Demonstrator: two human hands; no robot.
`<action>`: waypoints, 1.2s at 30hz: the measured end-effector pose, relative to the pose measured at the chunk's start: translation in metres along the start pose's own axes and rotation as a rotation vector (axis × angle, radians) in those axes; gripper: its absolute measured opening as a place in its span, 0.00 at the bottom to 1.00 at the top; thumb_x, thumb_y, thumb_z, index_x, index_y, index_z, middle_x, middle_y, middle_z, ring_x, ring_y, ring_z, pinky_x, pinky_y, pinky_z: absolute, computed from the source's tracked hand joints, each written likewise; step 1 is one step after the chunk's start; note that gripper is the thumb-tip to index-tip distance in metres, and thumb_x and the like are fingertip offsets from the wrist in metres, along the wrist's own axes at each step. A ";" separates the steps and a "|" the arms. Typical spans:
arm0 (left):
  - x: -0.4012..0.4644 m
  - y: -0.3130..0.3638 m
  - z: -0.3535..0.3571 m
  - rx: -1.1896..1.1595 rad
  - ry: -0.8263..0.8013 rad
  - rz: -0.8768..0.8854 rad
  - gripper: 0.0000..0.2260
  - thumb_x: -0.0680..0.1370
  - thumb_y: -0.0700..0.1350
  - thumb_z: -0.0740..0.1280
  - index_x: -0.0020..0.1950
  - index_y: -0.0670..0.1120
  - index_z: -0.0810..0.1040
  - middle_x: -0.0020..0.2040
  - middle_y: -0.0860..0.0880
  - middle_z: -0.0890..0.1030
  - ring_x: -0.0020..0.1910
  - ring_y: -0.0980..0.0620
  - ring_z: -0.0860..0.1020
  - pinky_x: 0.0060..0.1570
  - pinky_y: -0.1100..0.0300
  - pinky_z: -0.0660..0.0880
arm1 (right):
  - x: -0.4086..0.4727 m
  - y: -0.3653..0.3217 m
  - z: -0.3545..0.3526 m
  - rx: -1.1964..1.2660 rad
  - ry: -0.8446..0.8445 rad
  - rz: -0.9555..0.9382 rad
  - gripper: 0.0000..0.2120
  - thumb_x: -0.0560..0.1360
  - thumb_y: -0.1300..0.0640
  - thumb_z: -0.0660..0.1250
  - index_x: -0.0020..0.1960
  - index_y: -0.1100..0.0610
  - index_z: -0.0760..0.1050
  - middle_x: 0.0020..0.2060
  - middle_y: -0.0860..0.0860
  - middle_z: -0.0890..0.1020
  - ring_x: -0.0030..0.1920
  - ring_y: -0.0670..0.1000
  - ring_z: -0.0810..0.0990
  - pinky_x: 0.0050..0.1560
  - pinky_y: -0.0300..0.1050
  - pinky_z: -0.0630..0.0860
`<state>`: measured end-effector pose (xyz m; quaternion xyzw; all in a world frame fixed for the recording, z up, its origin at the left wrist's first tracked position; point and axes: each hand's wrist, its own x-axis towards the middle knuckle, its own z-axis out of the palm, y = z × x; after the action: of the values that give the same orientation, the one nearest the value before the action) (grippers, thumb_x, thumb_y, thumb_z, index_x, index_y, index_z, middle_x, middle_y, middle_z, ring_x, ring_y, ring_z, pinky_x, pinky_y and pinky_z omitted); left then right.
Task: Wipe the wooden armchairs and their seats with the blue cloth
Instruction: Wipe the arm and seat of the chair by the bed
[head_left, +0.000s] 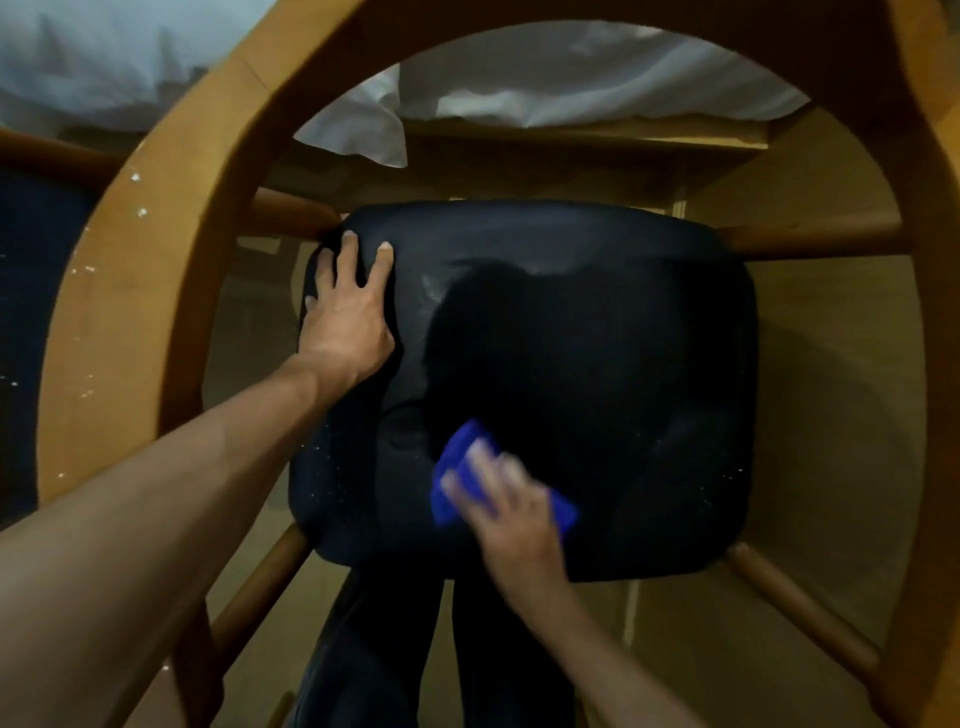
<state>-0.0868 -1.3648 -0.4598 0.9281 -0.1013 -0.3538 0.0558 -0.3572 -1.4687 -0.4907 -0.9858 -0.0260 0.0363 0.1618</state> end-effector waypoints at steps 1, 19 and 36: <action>0.000 -0.001 -0.001 -0.001 -0.004 0.002 0.36 0.77 0.36 0.61 0.78 0.54 0.45 0.78 0.47 0.38 0.77 0.41 0.40 0.71 0.37 0.55 | -0.022 -0.015 0.001 0.028 -0.085 -0.142 0.21 0.74 0.59 0.62 0.65 0.47 0.71 0.74 0.55 0.59 0.65 0.58 0.70 0.53 0.50 0.74; 0.001 -0.003 0.003 0.009 0.001 0.000 0.36 0.78 0.36 0.61 0.78 0.55 0.44 0.78 0.49 0.38 0.77 0.42 0.40 0.71 0.37 0.54 | -0.002 0.005 0.002 -0.032 0.020 0.001 0.21 0.75 0.59 0.59 0.67 0.47 0.70 0.71 0.56 0.66 0.65 0.58 0.70 0.51 0.52 0.69; 0.004 -0.006 -0.016 -0.360 0.178 -0.031 0.26 0.78 0.31 0.56 0.74 0.48 0.66 0.77 0.48 0.59 0.75 0.48 0.55 0.72 0.58 0.54 | 0.162 -0.022 -0.005 0.041 -0.126 0.080 0.22 0.78 0.54 0.52 0.71 0.48 0.68 0.68 0.55 0.70 0.62 0.61 0.69 0.56 0.56 0.69</action>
<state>-0.0717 -1.3596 -0.4514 0.9323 -0.0166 -0.2835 0.2239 -0.1958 -1.4389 -0.4888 -0.9783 0.0041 0.1050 0.1786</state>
